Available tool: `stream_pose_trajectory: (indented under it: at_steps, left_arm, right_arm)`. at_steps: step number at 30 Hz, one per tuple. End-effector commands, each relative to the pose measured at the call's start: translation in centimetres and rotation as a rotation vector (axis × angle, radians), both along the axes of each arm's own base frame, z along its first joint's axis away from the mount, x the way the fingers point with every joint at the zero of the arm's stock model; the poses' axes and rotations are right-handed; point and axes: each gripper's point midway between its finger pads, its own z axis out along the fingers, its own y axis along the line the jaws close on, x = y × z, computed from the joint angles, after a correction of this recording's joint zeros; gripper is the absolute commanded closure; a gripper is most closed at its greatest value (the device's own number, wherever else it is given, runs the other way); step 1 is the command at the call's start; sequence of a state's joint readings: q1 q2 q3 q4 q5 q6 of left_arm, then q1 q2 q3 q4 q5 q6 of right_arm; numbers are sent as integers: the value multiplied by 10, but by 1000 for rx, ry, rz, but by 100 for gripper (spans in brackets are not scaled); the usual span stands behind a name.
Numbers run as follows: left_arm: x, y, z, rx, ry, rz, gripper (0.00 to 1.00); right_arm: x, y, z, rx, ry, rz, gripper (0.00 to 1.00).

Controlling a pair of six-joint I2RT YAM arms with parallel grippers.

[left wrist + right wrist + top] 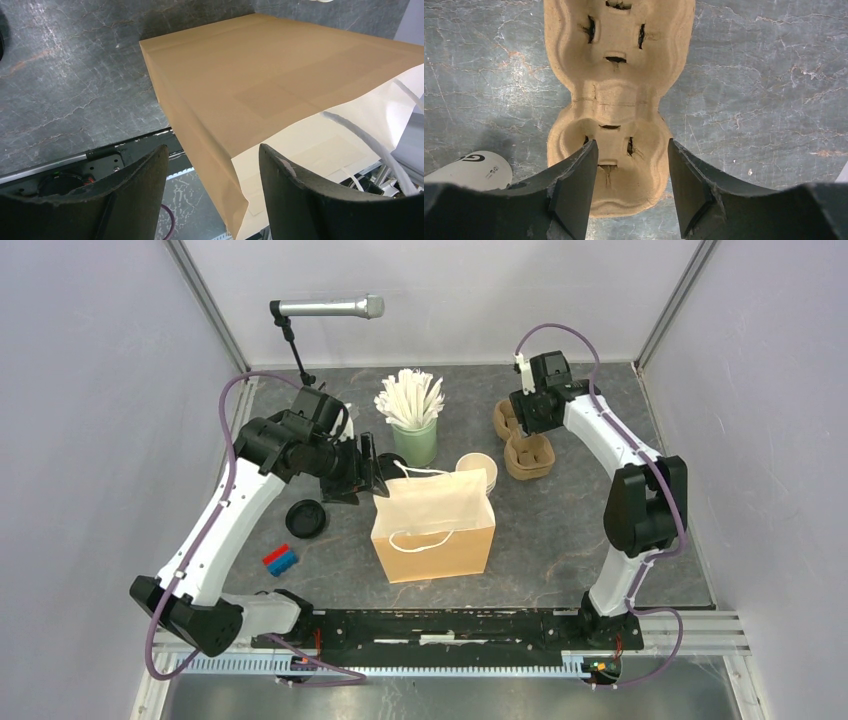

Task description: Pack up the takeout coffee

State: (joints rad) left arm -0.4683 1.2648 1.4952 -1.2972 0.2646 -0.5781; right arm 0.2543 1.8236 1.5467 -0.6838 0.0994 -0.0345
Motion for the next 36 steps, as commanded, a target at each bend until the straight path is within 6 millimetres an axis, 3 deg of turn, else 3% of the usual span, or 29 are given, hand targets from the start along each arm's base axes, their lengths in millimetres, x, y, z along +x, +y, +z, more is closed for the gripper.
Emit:
stream_pose_trajectory:
  at_steps: [1, 14, 26, 36]
  left_arm:
    - [8, 1, 15, 15, -85, -49, 27]
    - [13, -3, 14, 11, -78, -60, 28]
    - [10, -1, 14, 9, -80, -51, 28]
    - [10, -1, 13, 12, -74, -49, 28]
  right_arm:
    - [6, 4, 6, 40, -22, 34, 39]
    - [15, 9, -16, 71, 4, 58, 40]
    - [34, 11, -21, 67, -9, 63, 51]
    - [35, 15, -17, 106, -17, 44, 42]
